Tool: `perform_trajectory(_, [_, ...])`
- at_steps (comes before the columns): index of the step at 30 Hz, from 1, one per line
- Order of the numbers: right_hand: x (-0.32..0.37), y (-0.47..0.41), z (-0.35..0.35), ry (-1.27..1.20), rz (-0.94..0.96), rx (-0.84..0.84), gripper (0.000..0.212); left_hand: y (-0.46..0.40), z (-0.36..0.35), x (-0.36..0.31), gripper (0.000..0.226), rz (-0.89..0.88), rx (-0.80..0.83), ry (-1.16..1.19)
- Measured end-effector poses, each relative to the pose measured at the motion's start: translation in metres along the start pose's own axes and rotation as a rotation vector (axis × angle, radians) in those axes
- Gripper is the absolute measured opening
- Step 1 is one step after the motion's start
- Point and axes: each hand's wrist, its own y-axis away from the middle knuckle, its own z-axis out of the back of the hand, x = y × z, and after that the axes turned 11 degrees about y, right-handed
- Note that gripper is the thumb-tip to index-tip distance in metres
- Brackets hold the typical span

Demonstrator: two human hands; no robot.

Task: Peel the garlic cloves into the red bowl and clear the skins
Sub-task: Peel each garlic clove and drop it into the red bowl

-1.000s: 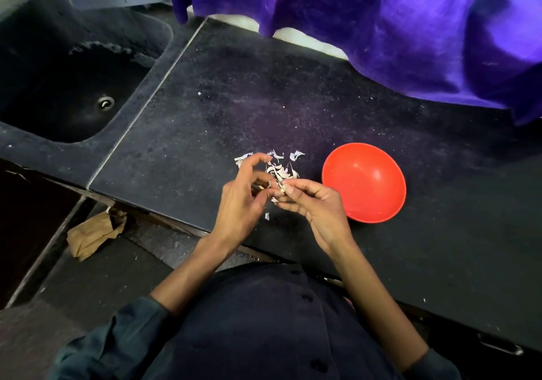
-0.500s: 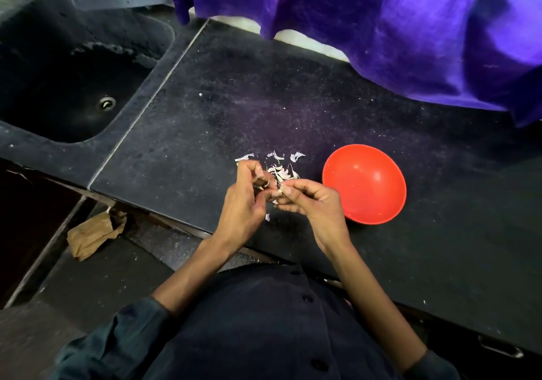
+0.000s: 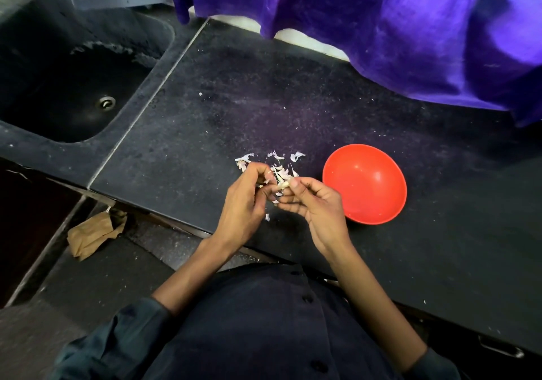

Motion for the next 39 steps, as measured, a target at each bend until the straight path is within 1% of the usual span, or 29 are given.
perform_trajectory(3, [0.000, 0.000, 0.002, -0.019, -0.011, -0.017, 0.013, -0.001, 0.001, 0.004, 0.023, 0.028, -0.006, 0.027])
perform_trajectory(5, [0.000, 0.000, 0.002, -0.036, -0.015, -0.020, 0.013, -0.001, 0.001, 0.006, 0.017, 0.042, -0.016, 0.030])
perform_trajectory(11, [0.002, -0.001, 0.004, -0.071, -0.029, -0.042, 0.012, -0.003, 0.002, 0.013, 0.018, 0.093, -0.061, 0.048])
perform_trajectory(16, [0.002, -0.002, 0.005, -0.100, -0.019, -0.048, 0.012, -0.005, 0.002, 0.015, 0.024, 0.155, -0.040, 0.006])
perform_trajectory(19, [0.001, -0.003, 0.007, -0.102, -0.004, -0.042, 0.013, -0.006, 0.002, 0.013, 0.015, 0.180, -0.034, -0.009])
perform_trajectory(24, [-0.002, -0.004, 0.008, -0.084, 0.007, -0.046, 0.012, -0.007, 0.005, 0.015, 0.008, 0.176, -0.074, -0.087])
perform_trajectory(25, [-0.002, -0.004, 0.009, -0.075, 0.014, -0.045, 0.013, -0.007, 0.005, 0.016, 0.009, 0.183, -0.072, -0.099])
perform_trajectory(27, [-0.002, -0.004, 0.008, -0.052, 0.029, -0.040, 0.015, -0.009, 0.005, 0.017, 0.022, 0.221, -0.042, -0.087])
perform_trajectory(29, [-0.001, -0.004, 0.007, -0.032, 0.040, -0.039, 0.019, -0.010, 0.004, 0.014, 0.033, 0.285, -0.004, -0.004])
perform_trajectory(32, [0.000, -0.003, 0.006, -0.003, 0.055, -0.033, 0.023, -0.011, 0.003, 0.009, 0.026, 0.355, -0.027, 0.123])
perform_trajectory(36, [-0.001, -0.003, 0.008, 0.029, 0.060, -0.039, 0.022, -0.011, 0.007, 0.008, 0.016, 0.377, -0.091, 0.111])
perform_trajectory(39, [-0.001, -0.003, 0.008, 0.032, 0.057, -0.047, 0.020, -0.010, 0.007, 0.009, 0.009, 0.380, -0.080, 0.092])
